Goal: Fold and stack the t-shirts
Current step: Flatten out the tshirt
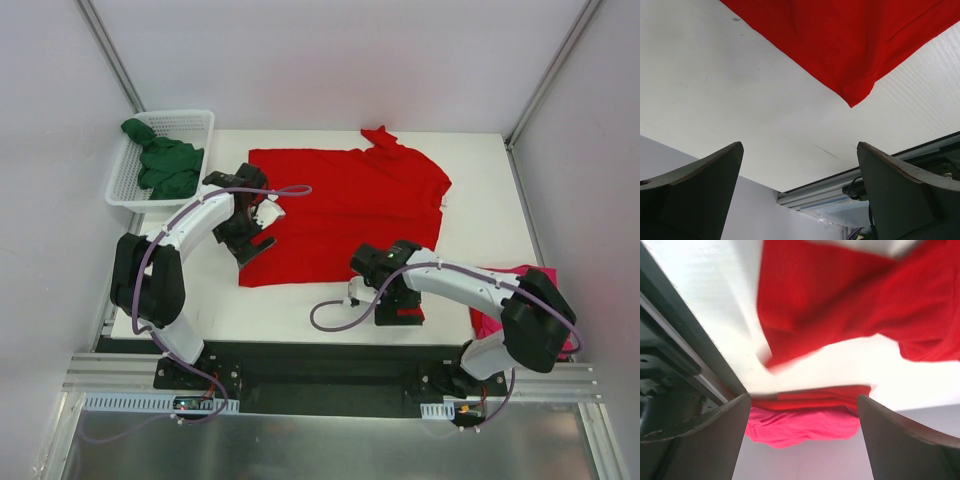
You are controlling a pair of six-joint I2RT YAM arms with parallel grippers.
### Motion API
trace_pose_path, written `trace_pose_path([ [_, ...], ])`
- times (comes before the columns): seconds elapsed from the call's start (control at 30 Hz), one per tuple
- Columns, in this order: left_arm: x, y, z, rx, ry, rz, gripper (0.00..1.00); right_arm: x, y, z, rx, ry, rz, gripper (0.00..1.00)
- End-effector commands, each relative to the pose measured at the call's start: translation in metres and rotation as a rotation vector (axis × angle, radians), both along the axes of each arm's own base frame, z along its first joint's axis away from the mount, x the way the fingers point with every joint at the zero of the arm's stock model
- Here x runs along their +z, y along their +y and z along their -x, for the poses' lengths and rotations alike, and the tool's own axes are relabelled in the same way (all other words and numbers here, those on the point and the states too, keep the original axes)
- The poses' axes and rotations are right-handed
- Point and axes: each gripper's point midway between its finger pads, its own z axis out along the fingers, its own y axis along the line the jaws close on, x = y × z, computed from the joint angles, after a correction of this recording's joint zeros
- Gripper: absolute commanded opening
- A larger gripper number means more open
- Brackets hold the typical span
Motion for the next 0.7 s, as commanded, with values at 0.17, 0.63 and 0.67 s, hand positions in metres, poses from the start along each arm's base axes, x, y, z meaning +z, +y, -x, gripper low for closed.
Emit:
trace_pose_path([
  [0.17, 0.007, -0.006, 0.001, -0.011, 0.002, 0.018, 0.98, 0.006, -0.035, -0.018, -0.069, -0.091, 0.098, 0.92],
  [0.63, 0.003, -0.005, 0.003, -0.017, 0.022, 0.01, 0.98, -0.019, 0.018, 0.037, -0.428, 0.408, -0.269, 0.93],
  [0.67, 0.003, -0.005, 0.002, -0.017, 0.022, 0.01, 0.98, -0.019, 0.02, 0.033, -0.461, 0.413, -0.291, 0.92],
])
